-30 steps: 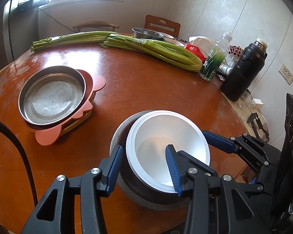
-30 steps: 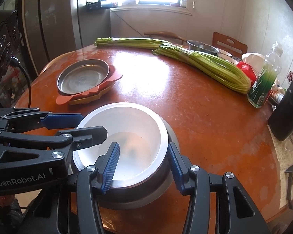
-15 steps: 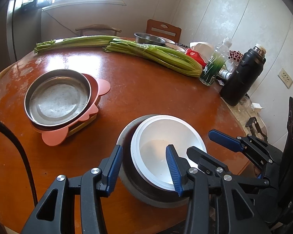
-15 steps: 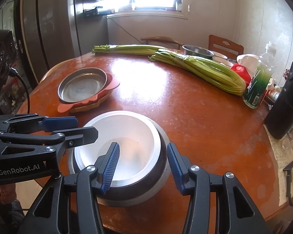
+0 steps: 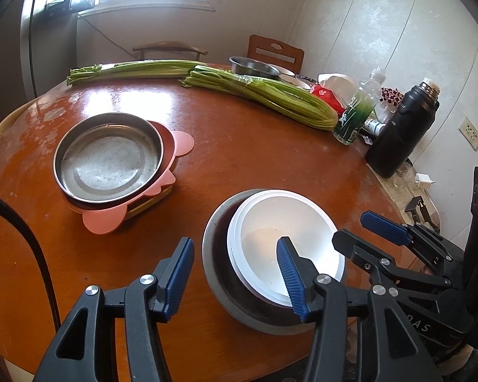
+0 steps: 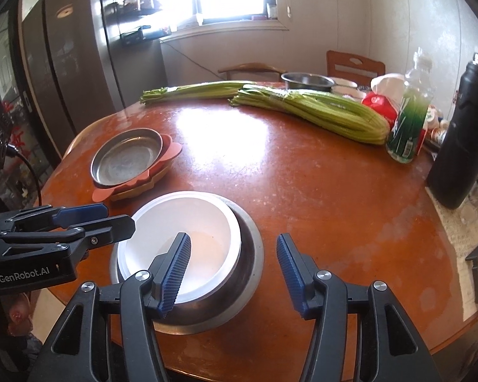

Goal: Organize plates and bowls
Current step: 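Grasp the steel bowl rim with the right gripper, then carry the steel bowl stack with the right gripper onto the steel tray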

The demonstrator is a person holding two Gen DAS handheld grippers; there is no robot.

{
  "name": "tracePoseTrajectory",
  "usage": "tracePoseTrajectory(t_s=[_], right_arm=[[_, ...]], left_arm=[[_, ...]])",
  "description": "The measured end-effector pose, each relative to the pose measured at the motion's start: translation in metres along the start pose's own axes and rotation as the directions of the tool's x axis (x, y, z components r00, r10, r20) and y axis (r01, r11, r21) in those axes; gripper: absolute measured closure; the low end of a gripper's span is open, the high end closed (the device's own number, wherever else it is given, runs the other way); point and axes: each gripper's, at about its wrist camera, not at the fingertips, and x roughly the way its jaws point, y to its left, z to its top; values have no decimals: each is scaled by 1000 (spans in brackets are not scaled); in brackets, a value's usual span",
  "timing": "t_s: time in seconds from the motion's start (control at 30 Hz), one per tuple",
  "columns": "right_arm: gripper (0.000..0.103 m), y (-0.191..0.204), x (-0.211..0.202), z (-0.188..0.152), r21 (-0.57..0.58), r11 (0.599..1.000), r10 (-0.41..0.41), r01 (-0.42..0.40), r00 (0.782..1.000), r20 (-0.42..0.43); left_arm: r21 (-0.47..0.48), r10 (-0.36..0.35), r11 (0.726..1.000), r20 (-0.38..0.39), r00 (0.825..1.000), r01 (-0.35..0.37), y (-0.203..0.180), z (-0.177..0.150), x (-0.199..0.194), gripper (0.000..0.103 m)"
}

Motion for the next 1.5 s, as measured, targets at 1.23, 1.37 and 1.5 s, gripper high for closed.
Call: tracePoseTrajectory(t_s=[1.23,1.37,1.5], right_arm=[[36,10,41,-19,29,996,89,-85,981,-171],[36,12,40,-14,26,995,94,-91,982,-163],[36,21,38,-3,8,995,95,-95,984,-152]], left_arm=[[-90,-151,986,-146,978,139,8,-5,57,47],[-97,-162,984,-132,978,150,11,-4,53,47],[-88,-154,986,-105,983,145,15,0,42,47]])
